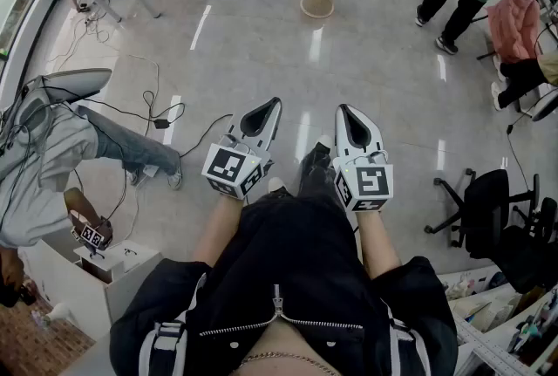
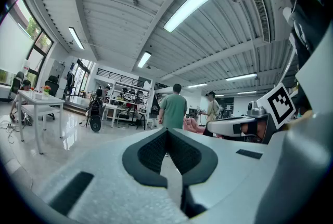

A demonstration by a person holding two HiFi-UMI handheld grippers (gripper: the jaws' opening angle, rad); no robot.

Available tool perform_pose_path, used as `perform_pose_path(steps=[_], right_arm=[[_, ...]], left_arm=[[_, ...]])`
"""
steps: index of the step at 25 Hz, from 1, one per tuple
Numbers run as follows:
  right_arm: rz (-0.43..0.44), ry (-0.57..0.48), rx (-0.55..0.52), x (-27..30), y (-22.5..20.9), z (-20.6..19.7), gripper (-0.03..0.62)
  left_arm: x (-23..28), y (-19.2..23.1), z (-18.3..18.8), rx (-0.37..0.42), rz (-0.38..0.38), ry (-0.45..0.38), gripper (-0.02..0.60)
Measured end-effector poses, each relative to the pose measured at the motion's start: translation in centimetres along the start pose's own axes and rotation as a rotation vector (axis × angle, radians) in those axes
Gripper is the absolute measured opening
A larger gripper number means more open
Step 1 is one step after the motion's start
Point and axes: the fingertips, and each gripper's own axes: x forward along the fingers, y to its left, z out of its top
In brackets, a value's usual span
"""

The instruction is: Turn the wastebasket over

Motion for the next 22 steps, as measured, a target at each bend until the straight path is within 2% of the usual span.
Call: perform_pose_path(steps=[9,14,22], right_arm=[[-0.012,-0.004,0.009,0.1,-0.4,0.3,0.009],[0.022,-0.017,0.081,0.6,-0.3,0.4,0.011],[0.048,0.014,0.082,1.5,1.1,-0.3,0.011]], left_arm=[[0.1,0.1,0.0,-0.010,0.000,0.003,0.003],[0.4,0.6,-0.1,-0.009,0.004,0.007,0.004],[0.1,1.5,-0.9,-0.033,0.009,0.028,0.005]])
